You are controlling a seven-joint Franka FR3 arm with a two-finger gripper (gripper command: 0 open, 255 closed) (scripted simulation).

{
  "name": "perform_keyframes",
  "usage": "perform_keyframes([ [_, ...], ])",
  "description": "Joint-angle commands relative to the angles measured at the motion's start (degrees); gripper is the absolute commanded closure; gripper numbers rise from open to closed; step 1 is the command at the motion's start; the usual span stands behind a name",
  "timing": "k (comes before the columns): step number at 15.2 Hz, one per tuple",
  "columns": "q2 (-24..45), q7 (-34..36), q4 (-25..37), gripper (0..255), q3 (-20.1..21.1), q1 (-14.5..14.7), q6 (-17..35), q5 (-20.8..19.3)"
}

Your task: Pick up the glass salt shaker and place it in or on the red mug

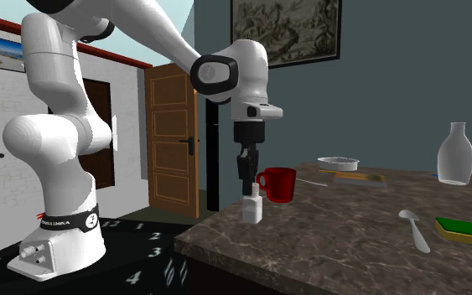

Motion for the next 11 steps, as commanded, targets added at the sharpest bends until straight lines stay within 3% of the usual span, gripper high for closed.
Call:
perform_keyframes([
  [1, 0.01, 0.00, -0.01, 255, 0.00, 0.00, 0.00, 0.00],
  [11, -3.61, -0.07, 3.68, 255, -0.06, 0.01, -7.31, 0.10],
])
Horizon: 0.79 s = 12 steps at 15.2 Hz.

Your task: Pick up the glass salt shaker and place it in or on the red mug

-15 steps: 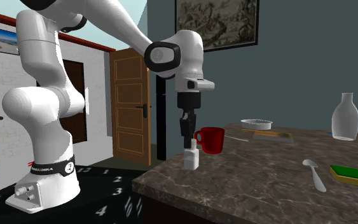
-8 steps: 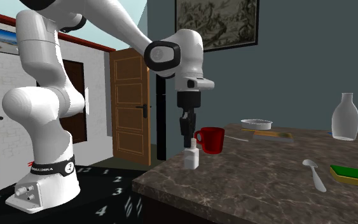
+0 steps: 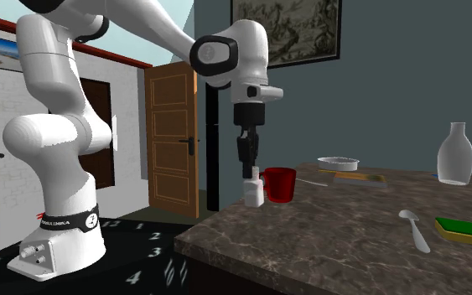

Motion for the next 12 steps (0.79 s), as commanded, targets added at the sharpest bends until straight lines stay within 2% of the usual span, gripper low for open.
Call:
perform_keyframes([
  [1, -0.71, -0.01, 0.99, 255, -0.01, 0.00, -1.72, 0.02],
  [12, -3.50, -0.04, 6.94, 255, -0.09, -0.01, -10.46, 0.06],
])
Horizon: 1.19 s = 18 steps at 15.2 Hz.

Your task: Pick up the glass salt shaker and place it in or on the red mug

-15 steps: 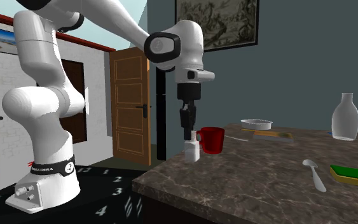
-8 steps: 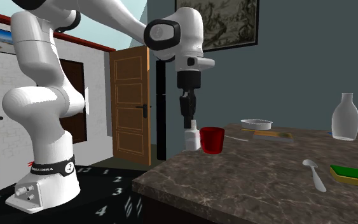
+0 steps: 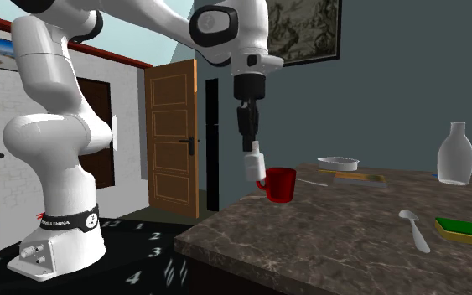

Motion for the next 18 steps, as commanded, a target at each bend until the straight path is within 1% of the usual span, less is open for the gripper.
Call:
perform_keyframes([
  [1, -0.33, -0.04, 1.28, 255, -0.04, -0.02, -1.63, -0.01],
  [12, -1.39, -0.04, 8.37, 255, -0.10, -0.04, -9.78, -0.02],
  [18, 4.50, 7.60, 16.95, 255, 4.71, 2.91, -12.40, 0.61],
])
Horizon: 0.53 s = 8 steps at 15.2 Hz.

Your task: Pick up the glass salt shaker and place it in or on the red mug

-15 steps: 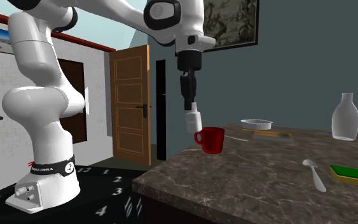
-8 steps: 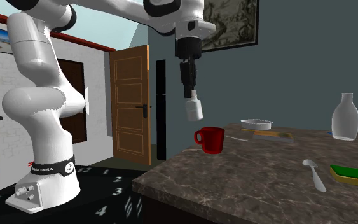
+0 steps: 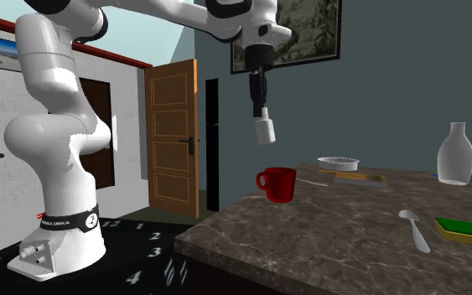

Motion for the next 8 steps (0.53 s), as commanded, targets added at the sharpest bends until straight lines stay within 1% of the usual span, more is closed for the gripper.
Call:
perform_keyframes([
  [1, 2.28, 2.45, 2.73, 255, 1.44, 0.91, -0.46, -0.01],
  [8, 12.02, 11.36, 16.76, 255, 6.25, 4.67, -4.82, -1.41],
])
